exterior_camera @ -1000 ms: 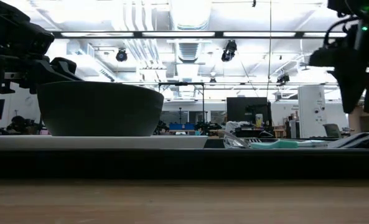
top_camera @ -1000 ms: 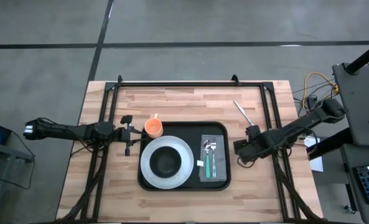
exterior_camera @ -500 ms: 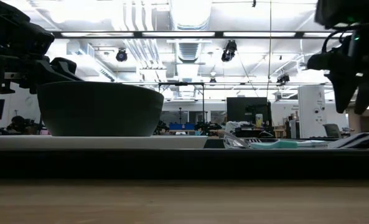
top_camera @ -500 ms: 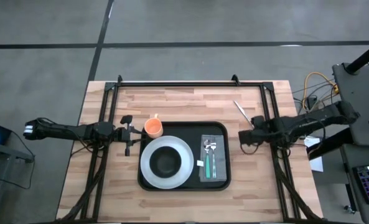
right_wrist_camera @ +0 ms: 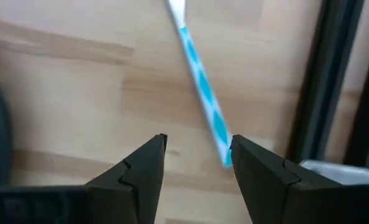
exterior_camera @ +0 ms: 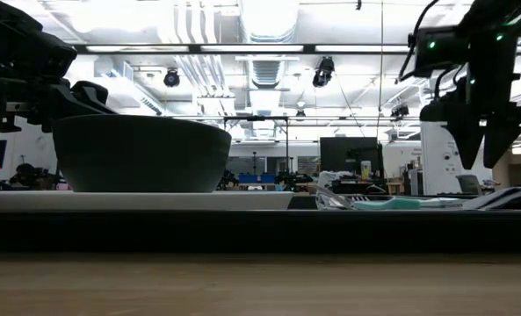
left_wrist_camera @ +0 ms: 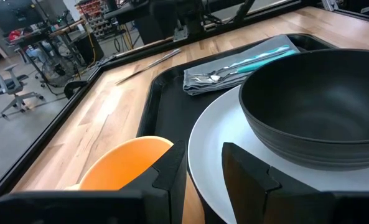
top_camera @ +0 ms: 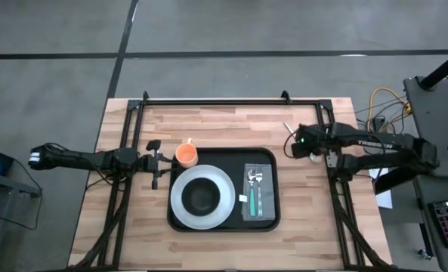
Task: Set up tray
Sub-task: Put the blue knife on the right side of the gray napkin
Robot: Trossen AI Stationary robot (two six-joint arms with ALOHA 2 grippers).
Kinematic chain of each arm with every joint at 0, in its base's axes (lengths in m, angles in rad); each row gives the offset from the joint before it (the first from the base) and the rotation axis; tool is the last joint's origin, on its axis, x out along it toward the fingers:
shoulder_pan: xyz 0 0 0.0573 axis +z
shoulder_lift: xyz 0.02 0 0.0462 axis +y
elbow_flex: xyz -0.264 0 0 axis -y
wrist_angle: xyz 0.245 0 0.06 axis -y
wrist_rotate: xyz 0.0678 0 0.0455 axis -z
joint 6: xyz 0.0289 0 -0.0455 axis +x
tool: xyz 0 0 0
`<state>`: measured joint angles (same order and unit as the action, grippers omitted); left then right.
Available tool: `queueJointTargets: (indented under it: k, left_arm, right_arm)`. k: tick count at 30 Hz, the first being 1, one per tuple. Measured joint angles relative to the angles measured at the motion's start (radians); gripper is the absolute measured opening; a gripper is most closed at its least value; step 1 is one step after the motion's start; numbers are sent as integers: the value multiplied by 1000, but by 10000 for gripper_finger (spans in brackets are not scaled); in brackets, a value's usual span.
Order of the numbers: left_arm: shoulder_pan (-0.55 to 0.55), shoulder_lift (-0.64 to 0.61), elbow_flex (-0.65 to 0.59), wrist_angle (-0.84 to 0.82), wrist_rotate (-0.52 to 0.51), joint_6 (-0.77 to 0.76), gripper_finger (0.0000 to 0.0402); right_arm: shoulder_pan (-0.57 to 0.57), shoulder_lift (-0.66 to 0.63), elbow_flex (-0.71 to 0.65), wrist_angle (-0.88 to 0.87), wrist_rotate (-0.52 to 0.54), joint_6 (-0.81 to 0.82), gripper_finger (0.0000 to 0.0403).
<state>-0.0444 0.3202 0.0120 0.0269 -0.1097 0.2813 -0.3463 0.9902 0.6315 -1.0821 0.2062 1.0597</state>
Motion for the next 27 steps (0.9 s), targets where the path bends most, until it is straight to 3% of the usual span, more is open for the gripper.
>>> queueJointTargets:
  k: [9, 27]
  left_arm:
    - [0, 0, 0, 0, 0, 0, 84]
    - [0, 0, 0, 0, 0, 0, 84]
  right_arm:
    - [-173, 66, -14, 82, -75, -222, 176]
    - [-298, 349, -101, 282, -148, -326, 175]
